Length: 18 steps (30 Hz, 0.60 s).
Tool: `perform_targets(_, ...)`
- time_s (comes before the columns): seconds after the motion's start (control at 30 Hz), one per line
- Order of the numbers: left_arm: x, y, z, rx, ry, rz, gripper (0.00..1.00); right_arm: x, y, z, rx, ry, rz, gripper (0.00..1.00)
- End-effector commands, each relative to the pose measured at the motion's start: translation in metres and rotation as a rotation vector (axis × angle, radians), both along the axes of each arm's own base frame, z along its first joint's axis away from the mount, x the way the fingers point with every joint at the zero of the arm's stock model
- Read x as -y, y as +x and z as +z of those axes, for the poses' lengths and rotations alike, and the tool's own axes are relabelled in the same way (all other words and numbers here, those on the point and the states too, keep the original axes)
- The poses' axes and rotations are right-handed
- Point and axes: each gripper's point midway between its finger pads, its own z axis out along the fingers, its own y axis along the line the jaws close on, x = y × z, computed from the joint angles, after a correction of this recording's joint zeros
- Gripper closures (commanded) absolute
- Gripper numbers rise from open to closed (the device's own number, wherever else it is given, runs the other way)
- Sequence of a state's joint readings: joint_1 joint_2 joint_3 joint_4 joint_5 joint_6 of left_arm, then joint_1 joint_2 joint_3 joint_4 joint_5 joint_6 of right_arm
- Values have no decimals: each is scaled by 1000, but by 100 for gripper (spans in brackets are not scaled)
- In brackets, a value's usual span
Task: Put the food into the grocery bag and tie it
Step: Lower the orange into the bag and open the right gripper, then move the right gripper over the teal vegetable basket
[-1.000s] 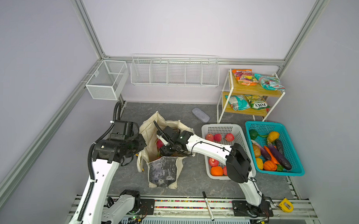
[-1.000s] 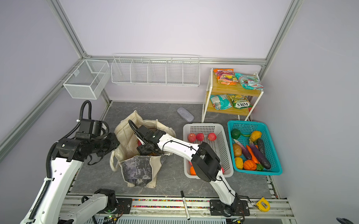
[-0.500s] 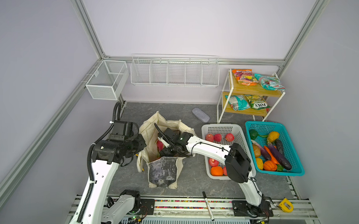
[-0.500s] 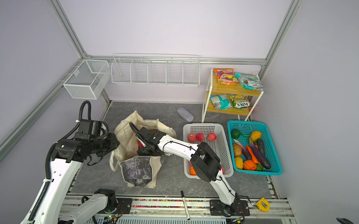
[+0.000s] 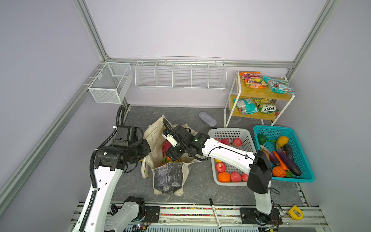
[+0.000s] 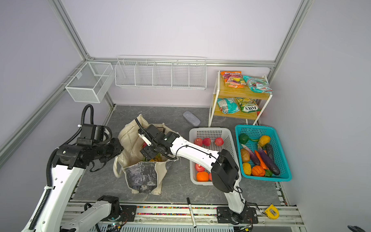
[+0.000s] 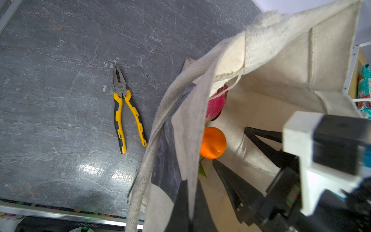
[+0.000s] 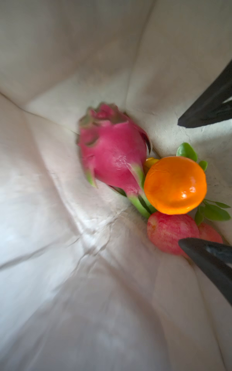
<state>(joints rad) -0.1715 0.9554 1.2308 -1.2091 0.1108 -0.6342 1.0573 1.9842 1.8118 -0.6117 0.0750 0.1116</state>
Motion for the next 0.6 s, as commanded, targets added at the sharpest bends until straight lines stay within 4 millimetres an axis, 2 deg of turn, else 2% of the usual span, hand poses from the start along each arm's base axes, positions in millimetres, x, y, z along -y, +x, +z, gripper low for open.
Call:
perform_targets(0.0,1,-2,4,25,-1,-14,100,4,3,35,78,53,11,12)
perform_targets(0.17,2,-1,6,28,-4,-14,100,17,8,93,172,134,-12,12)
perform_targets(0.27,2,-1,7,28,-4,-14,100,32,14,126,219,186,-49,12)
perform_targets(0.37,2,0,6,25,-5,-15,100,54,21,159,266,238,-96,12)
perform_targets(0.57,5,3,7,27,-12,-23,100,110,42,204,374,291,-224,12)
